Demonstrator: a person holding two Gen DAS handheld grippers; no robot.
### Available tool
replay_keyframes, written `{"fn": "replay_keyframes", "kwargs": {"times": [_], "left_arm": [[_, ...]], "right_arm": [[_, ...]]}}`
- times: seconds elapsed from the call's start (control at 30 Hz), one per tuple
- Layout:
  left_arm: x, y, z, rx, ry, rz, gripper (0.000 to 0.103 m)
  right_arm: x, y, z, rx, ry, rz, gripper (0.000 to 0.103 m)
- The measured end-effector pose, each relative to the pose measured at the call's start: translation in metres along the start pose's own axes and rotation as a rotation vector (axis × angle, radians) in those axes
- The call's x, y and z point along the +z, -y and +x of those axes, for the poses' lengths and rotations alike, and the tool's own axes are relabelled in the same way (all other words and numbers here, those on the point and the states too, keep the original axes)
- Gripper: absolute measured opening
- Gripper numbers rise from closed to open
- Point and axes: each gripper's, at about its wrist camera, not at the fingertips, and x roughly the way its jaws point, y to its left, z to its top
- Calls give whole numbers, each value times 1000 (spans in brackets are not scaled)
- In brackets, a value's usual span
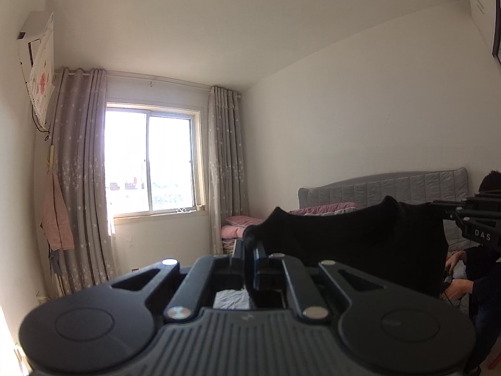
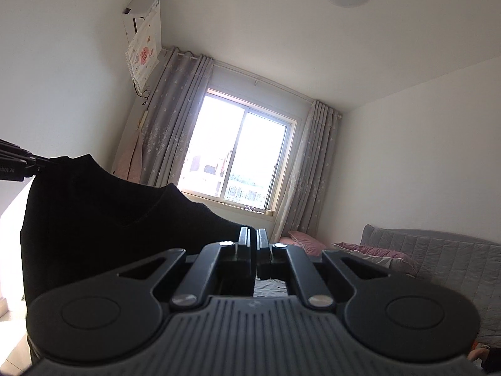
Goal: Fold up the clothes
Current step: 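Raise both grippers high, holding the sweater up to let it hang open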
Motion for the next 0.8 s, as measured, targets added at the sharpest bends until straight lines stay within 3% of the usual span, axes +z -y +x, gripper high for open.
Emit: {"fn": "replay_keyframes", "kwargs": {"times": [0.47,0.67,0.8], "left_arm": [[75,12,-43,20,210,98,4],[71,10,-32,10,190,92,4],[48,12,-2,3,94,80,4]], "right_arm": [[62,19,-51,-69,169,-42,4],[48,27,-62,-69,176,-51,4],[26,27,-43,-55,117,-43,4]]}}
